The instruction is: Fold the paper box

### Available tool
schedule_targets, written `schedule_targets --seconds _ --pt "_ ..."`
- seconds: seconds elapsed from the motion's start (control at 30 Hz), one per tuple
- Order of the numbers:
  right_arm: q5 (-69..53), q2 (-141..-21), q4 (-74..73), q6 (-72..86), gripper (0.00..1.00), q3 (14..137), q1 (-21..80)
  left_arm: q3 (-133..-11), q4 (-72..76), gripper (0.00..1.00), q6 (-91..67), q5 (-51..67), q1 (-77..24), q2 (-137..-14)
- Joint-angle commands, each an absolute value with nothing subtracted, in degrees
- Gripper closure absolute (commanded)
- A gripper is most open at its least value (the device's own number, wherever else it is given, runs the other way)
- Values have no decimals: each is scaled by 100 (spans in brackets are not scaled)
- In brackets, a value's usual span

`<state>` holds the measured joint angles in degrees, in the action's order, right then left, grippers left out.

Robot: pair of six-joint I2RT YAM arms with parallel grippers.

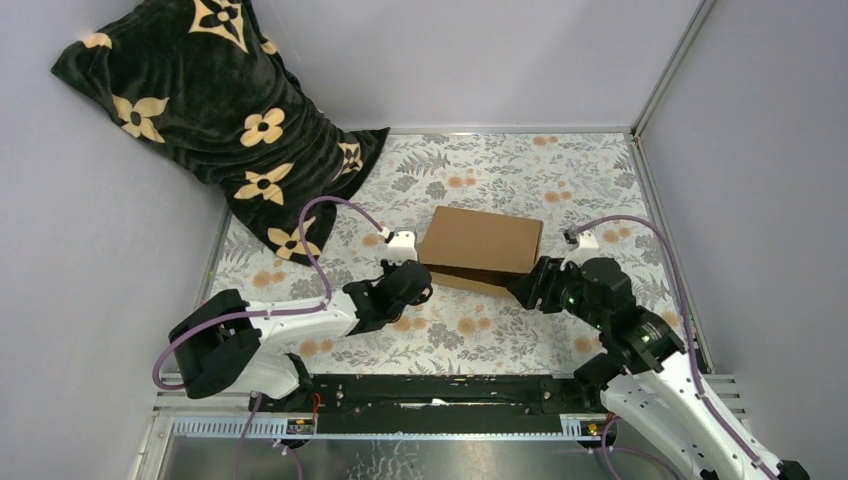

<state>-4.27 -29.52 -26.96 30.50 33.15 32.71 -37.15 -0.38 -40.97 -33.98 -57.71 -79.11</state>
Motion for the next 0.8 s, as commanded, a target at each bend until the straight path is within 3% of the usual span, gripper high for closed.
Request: schedule_targets --seconds 0.0,0.2,0.53,0.77 --pt "-1006 -2956 -2779 3316 41 4150 3326 -3711 -110 78 -4211 -3595 -5819 -7831" --pt "-616 -3132 -3437 3303 33 4732 3322 -3654 -149 79 -4314 -3616 -5819 -7816" --pt "234 -2804 -3208 3647 36 4086 3327 -3473 -218 79 -4371 -3639 -5819 -7583" --pt "538 -4214 -2787 3148 38 4727 3320 -3213 -225 79 -4520 -3608 -5819 -7281"
